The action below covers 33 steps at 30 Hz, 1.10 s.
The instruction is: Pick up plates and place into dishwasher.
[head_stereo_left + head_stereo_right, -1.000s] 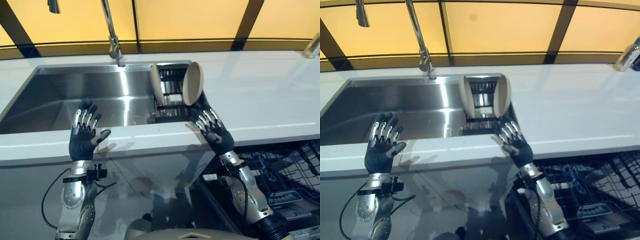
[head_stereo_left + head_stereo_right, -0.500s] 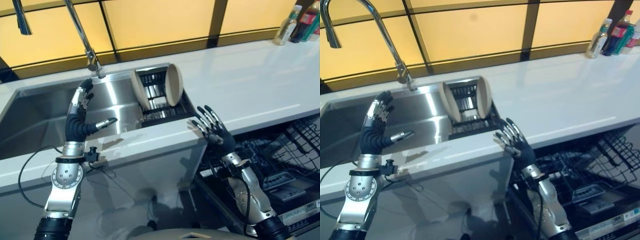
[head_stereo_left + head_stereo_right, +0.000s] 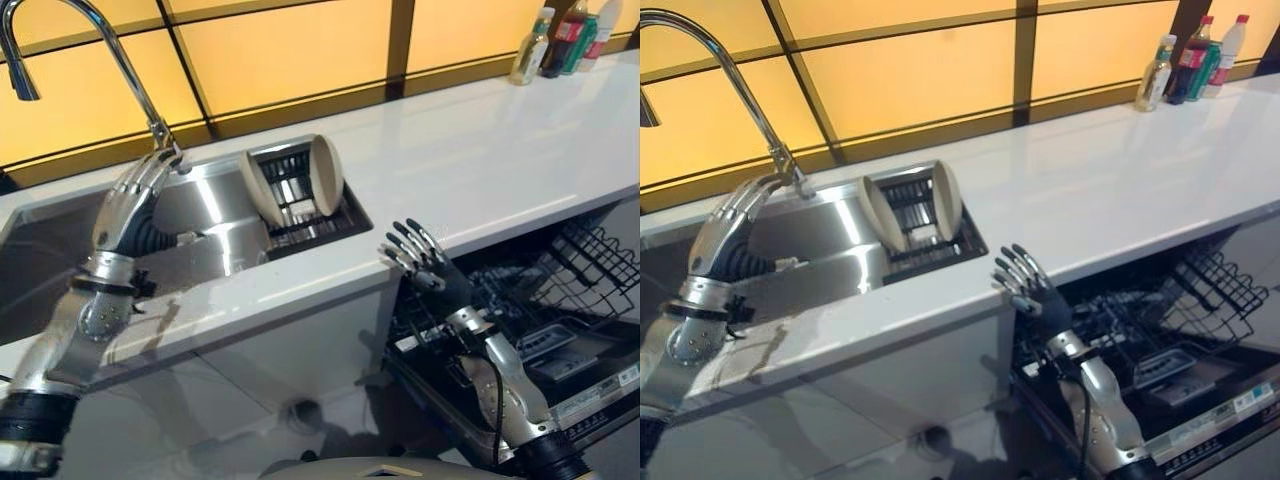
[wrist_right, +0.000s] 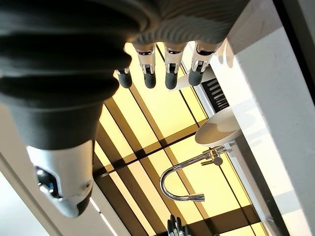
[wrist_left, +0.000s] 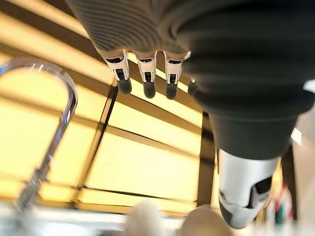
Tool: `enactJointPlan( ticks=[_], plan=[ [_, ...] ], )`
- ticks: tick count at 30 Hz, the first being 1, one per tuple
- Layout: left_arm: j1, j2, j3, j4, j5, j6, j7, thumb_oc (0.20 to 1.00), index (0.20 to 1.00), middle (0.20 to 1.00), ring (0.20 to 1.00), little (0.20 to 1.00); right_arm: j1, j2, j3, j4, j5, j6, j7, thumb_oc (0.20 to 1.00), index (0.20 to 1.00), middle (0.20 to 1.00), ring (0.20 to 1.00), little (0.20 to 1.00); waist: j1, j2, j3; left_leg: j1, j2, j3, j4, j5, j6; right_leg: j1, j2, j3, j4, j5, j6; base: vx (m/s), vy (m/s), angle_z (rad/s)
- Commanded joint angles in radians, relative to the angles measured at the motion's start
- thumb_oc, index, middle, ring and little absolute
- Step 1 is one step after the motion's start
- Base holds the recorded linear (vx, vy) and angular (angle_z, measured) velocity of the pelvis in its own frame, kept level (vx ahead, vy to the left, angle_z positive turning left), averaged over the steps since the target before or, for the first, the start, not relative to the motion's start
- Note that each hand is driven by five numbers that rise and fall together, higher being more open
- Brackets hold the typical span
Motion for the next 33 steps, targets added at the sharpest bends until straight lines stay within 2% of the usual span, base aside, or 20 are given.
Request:
enactJointPlan(
  ticks=[1,6,9,15,17,23,26,31,33],
  plan=[
    [-0.104,0.104,-0.055,0.059,0.075,0.062,0.063,1.0,1.0,1.0,1.0,1.0,-0.057,-0.019,0.04,-0.043,0.036,-0.025,0.001,1.0,1.0,1.0,1.0,1.0,-0.033,-0.031,-0.021,-0.078,-0.027,0.077,0.018,0.007,0.009,0.048,-0.024,0.033,-0.014,-0.062,0.056,0.06,0.055,0.01],
    [-0.164,0.149,-0.155,0.136,0.187,0.103,0.102,1.0,1.0,1.0,1.0,1.0,-0.046,-0.047,0.041,-0.037,0.047,-0.026,-0.009,1.0,1.0,1.0,1.0,1.0,-0.053,-0.029,-0.016,-0.074,-0.029,0.095,0.01,0.005,0.013,0.045,-0.028,0.039,-0.015,-0.057,0.064,0.06,0.057,-0.02],
    [-0.209,0.153,-0.22,0.15,0.239,0.139,0.082,1.0,1.0,1.0,1.0,1.0,-0.046,-0.053,0.044,-0.023,0.045,-0.025,-0.003,1.0,1.0,1.0,1.0,1.0,-0.064,-0.029,-0.013,-0.07,-0.03,0.103,0.006,0.004,0.016,0.039,-0.028,0.046,-0.015,-0.054,0.068,0.07,0.048,-0.07],
    [-0.26,0.164,-0.259,0.207,0.298,0.154,0.185,1.0,1.0,1.0,1.0,1.0,-0.02,-0.075,0.043,-0.029,0.058,-0.008,0.005,1.0,1.0,1.0,1.0,1.0,-0.086,-0.034,-0.012,-0.067,-0.029,0.12,0.003,0.002,0.022,0.031,-0.025,0.067,-0.017,-0.048,0.073,0.08,0.027,-0.12],
    [-0.277,0.165,-0.275,0.216,0.33,0.171,0.192,1.0,1.0,1.0,1.0,1.0,-0.012,-0.074,0.041,-0.026,0.054,-0.005,0.006,1.0,1.0,1.0,1.0,1.0,-0.093,-0.034,-0.009,-0.071,-0.029,0.126,0.006,0.0,0.023,0.023,-0.024,0.075,-0.012,-0.048,0.074,0.08,0.032,-0.05],
    [-0.366,0.142,-0.368,0.309,0.43,0.288,0.17,1.0,1.0,1.0,1.0,1.0,-0.031,-0.118,0.048,-0.038,0.085,-0.007,-0.01,1.0,1.0,1.0,1.0,1.0,-0.115,-0.033,0.021,-0.093,-0.034,0.14,0.012,0.001,0.028,-0.018,-0.026,0.099,0.001,-0.037,0.08,0.0,0.043,-0.12],
    [-0.431,0.138,-0.421,0.359,0.477,0.326,0.169,1.0,1.0,1.0,1.0,1.0,-0.044,-0.125,0.054,-0.048,0.086,-0.009,-0.024,1.0,1.0,1.0,1.0,1.0,-0.123,-0.032,0.037,-0.103,-0.038,0.15,0.008,0.002,0.033,-0.034,-0.027,0.111,0.001,-0.031,0.083,-0.04,0.024,-0.18],
    [-0.504,0.134,-0.5,0.424,0.572,0.336,0.099,1.0,1.0,1.0,1.0,1.0,-0.057,-0.128,0.071,-0.045,0.086,-0.015,-0.043,1.0,1.0,1.0,1.0,1.0,-0.137,-0.027,0.052,-0.096,-0.04,0.165,0.002,0.002,0.039,-0.04,-0.03,0.121,0.005,-0.025,0.09,0.02,0.025,-0.13],
    [-0.52,0.134,-0.523,0.434,0.567,0.354,0.084,1.0,1.0,1.0,1.0,1.0,-0.054,-0.127,0.075,-0.051,0.085,-0.011,-0.047,1.0,1.0,1.0,1.0,1.0,-0.141,-0.025,0.052,-0.09,-0.041,0.169,-0.002,0.002,0.041,-0.037,-0.032,0.123,0.005,-0.024,0.093,0.04,0.029,-0.13]
  ],
)
